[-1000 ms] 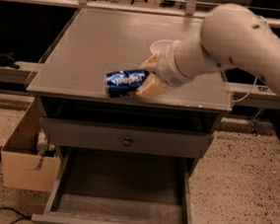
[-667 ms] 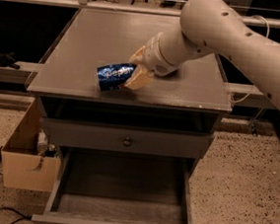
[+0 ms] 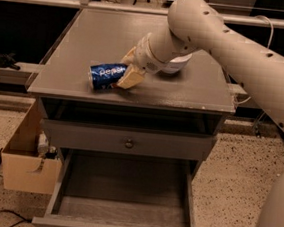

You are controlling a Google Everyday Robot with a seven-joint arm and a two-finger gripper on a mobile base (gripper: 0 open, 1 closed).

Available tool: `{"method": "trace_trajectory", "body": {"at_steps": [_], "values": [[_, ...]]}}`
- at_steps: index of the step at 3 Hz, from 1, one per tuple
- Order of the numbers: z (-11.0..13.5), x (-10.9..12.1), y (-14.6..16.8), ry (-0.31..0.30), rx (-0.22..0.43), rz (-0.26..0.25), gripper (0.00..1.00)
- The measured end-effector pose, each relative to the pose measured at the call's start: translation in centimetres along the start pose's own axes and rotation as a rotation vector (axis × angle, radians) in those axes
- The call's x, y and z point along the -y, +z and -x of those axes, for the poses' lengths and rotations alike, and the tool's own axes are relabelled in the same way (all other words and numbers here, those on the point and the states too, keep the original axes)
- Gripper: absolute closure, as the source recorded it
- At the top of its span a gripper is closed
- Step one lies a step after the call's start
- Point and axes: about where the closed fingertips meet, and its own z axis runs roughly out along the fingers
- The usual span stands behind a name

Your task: Pick pepsi can from middle drawer and place on counter

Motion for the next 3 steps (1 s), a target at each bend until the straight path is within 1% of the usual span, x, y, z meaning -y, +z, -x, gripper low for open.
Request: {"method": "trace_trajectory", "body": {"at_steps": [1, 3], "values": [[0.0, 0.0, 0.01, 0.0, 0.0, 0.0, 0.52], [0.0, 0.0, 0.01, 0.0, 0.0, 0.0, 0.06]]}}
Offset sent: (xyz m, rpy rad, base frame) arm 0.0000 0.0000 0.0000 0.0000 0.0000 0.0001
